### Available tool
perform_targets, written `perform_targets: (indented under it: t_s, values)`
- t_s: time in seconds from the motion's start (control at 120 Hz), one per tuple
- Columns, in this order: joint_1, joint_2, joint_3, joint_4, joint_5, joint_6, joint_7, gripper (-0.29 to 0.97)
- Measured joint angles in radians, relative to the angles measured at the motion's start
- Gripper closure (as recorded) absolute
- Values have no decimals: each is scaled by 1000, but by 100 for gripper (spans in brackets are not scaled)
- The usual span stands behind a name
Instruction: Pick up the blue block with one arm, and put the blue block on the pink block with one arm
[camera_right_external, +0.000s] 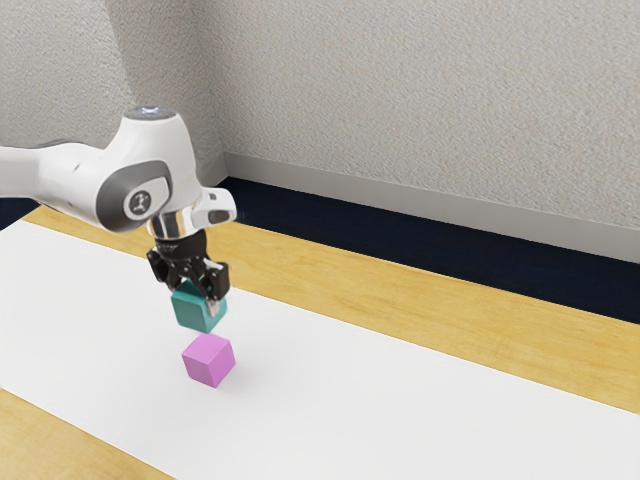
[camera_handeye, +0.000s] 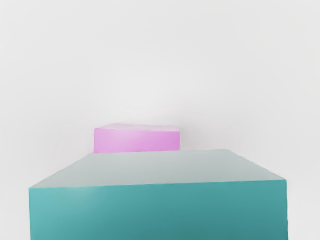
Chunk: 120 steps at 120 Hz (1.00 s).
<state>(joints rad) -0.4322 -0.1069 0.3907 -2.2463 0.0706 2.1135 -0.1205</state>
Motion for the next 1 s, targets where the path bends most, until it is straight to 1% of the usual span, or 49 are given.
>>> perform_targets:
  t_s: [0.375,1.0]
  values:
    - [-1,6,41,5,1,2,71,29]
    - [-6,-14,40,-15,-4,64,128,29]
